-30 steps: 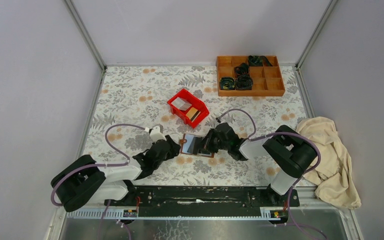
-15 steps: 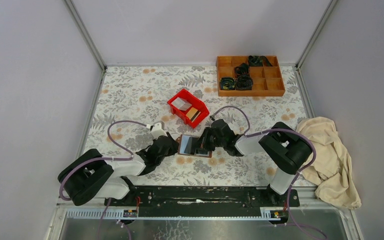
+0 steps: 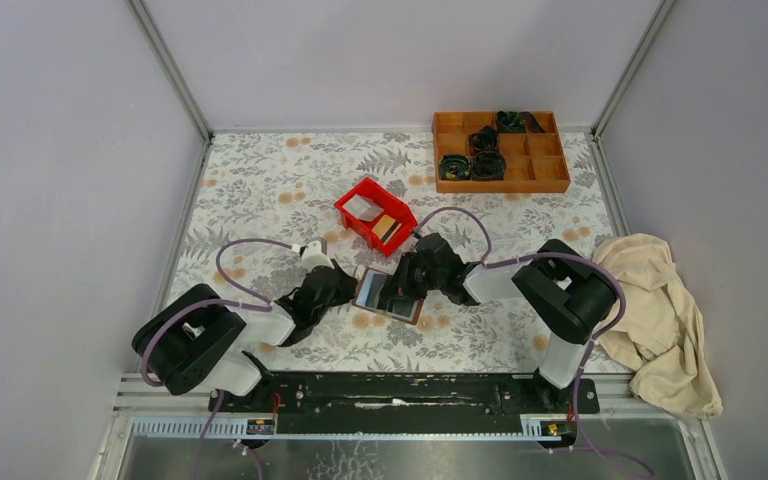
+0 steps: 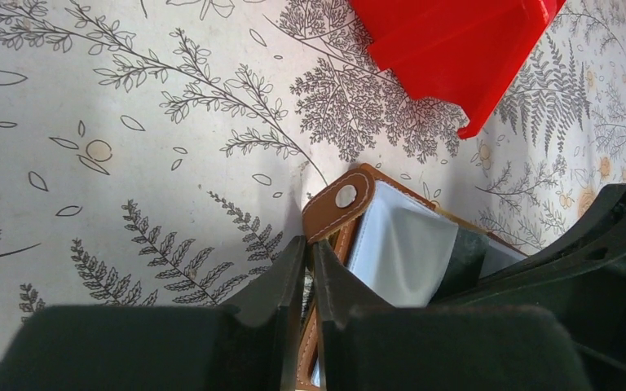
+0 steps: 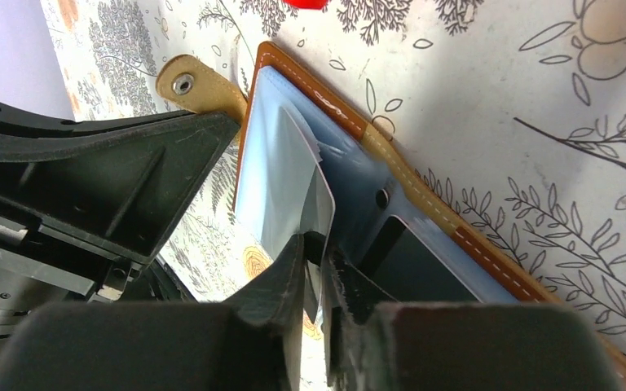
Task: Put the credit cards into the card holder
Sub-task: Insert the credit card into the card holder.
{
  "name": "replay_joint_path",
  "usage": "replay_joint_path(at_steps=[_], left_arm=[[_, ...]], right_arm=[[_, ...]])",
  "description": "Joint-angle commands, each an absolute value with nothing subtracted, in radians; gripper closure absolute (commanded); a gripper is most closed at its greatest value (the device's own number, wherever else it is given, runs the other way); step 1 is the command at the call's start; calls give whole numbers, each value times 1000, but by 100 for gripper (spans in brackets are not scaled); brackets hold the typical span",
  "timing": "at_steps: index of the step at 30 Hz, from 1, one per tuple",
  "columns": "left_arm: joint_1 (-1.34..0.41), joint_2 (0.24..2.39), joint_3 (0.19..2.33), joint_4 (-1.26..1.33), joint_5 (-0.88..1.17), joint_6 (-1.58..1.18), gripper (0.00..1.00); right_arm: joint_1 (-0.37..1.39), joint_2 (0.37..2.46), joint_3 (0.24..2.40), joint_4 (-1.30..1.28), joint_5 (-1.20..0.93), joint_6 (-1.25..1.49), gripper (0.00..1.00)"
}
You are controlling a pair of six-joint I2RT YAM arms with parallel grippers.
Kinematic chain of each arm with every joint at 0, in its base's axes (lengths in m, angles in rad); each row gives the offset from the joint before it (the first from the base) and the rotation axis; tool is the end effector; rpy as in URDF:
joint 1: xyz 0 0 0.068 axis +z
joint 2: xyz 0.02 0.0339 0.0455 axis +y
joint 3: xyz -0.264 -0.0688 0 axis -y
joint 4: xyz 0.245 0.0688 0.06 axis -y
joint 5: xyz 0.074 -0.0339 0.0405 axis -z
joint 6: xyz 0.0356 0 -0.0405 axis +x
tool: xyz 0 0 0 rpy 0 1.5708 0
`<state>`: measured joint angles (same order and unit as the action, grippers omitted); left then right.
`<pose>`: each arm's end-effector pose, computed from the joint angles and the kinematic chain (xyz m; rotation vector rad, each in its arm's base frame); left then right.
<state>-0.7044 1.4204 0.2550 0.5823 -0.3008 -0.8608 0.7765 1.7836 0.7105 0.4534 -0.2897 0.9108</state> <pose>0.1763 -0.1360 0.1136 -0.3471 2.1562 -0.5924 0.2307 0.2409 0.1221 -0.0193 2.4591 1.1812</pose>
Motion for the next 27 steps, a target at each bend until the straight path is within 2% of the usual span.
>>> replay_joint_path(at_steps=[1, 7, 27], left_arm=[[-698, 1467, 221, 579, -249, -833, 87], [-698, 1479, 193, 613, -237, -847, 92], [-698, 1466, 176, 629, -212, -853, 100]], right_arm=[[788, 1829, 697, 259, -272, 825, 78], [788, 1749, 708, 182, -204, 790, 67], [788, 1484, 681, -14, -44, 753, 59]])
